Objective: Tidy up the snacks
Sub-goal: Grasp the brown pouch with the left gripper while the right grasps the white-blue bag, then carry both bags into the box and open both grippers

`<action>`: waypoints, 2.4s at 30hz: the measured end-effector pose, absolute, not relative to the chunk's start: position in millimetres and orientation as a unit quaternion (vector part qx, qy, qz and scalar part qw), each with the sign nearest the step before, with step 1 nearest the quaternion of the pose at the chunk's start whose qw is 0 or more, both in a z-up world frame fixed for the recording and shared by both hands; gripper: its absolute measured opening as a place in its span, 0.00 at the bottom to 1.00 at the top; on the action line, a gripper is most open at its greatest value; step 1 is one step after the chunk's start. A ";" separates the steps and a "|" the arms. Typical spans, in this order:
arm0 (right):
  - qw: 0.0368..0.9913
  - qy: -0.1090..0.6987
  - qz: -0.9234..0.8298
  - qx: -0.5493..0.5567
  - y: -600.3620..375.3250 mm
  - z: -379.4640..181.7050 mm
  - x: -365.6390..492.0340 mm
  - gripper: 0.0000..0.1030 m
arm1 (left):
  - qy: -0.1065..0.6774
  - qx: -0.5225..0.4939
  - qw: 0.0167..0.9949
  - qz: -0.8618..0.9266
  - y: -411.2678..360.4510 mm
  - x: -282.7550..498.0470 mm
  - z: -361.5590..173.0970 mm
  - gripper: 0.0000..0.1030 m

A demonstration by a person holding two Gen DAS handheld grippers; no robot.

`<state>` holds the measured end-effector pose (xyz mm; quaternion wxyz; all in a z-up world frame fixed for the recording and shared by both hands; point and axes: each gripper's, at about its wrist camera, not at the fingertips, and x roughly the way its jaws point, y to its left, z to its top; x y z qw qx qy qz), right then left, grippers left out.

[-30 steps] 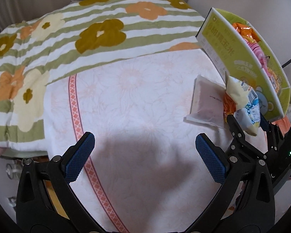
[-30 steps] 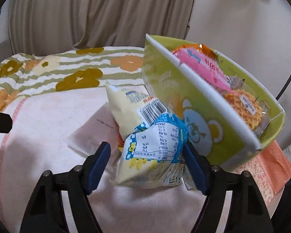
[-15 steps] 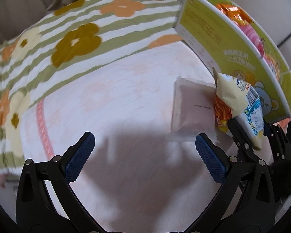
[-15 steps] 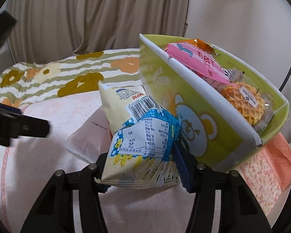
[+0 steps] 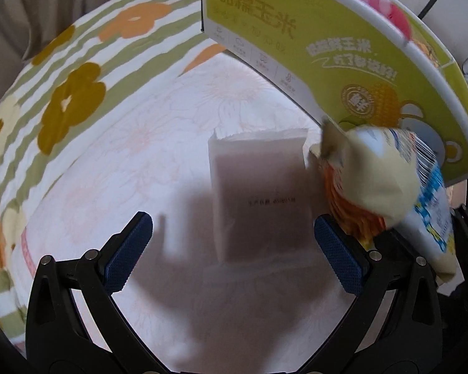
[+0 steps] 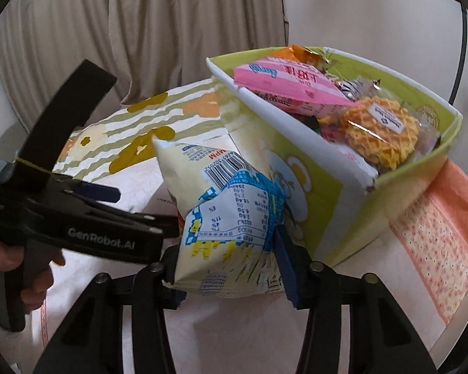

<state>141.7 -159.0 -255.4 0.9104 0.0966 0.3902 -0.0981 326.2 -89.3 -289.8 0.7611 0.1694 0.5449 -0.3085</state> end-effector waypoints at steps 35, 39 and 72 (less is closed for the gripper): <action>0.911 0.393 -0.085 0.091 -160.0 -261.6 140.4 0.46 | 0.537 0.168 0.764 -0.314 -85.1 310.2 -300.8 0.60; 0.913 0.388 -0.072 0.103 -161.5 -256.4 140.5 0.43 | 0.545 0.147 0.771 -0.295 -63.3 311.1 -295.9 0.60; 0.956 0.259 0.024 0.136 -284.1 -76.6 126.8 0.41 | 0.435 0.036 0.872 -0.220 -86.7 255.8 -99.5 0.60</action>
